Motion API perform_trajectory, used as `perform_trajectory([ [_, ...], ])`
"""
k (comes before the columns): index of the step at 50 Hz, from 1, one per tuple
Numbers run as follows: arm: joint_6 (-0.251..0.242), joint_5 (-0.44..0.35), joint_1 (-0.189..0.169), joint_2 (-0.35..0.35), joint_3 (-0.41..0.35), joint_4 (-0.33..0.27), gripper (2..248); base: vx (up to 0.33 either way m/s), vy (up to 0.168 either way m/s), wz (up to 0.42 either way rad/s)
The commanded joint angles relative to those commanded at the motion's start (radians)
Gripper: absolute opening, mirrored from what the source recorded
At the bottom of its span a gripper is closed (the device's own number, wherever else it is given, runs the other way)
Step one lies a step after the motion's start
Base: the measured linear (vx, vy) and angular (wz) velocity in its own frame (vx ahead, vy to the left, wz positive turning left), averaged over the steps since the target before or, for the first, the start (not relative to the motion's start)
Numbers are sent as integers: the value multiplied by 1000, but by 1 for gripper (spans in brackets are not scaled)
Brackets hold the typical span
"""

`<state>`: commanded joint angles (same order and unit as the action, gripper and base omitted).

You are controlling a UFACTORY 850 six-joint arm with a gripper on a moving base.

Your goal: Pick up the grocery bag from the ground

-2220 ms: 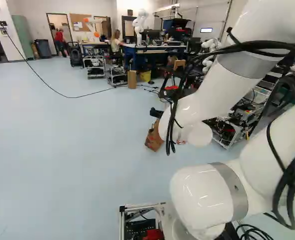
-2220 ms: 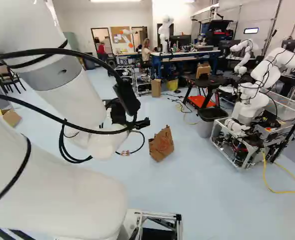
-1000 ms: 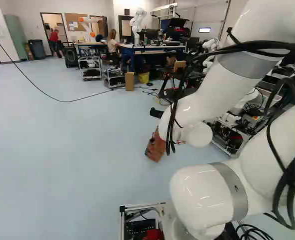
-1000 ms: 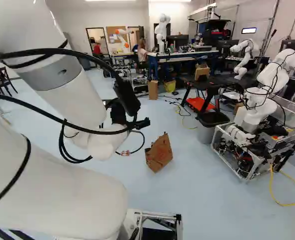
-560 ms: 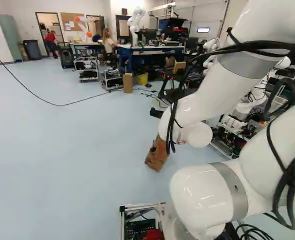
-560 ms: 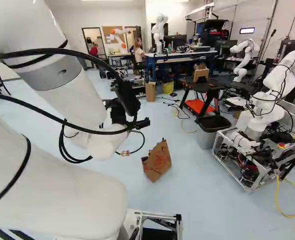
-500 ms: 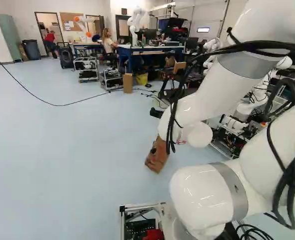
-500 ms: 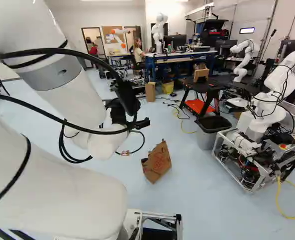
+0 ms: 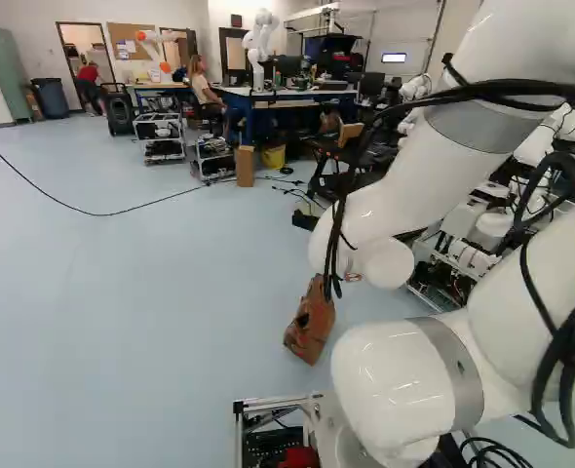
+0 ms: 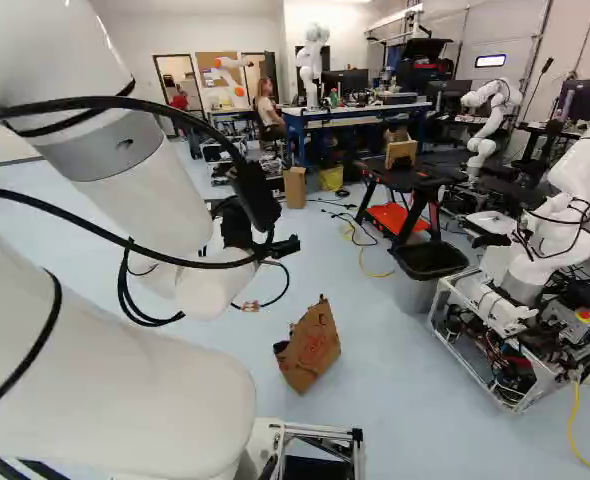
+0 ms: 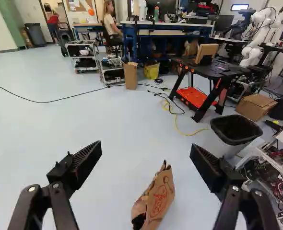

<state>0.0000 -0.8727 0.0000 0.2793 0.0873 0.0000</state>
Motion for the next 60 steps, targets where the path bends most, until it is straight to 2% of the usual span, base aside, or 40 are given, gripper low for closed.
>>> perform_trajectory([
  [4, 0, 0, 0, 0, 0, 0, 247, 263, -3, -30],
  [5, 0, 0, 0, -34, 28, 0, 247, 220, -2, -33],
  [31, 0, 25, 0, -191, 172, 0, 247, 21, 0, -3],
  [42, 0, 103, 0, -252, 231, 0, 247, 0, 0, 0],
  [60, 0, 295, 0, -361, 331, 0, 247, 0, 0, 0],
])
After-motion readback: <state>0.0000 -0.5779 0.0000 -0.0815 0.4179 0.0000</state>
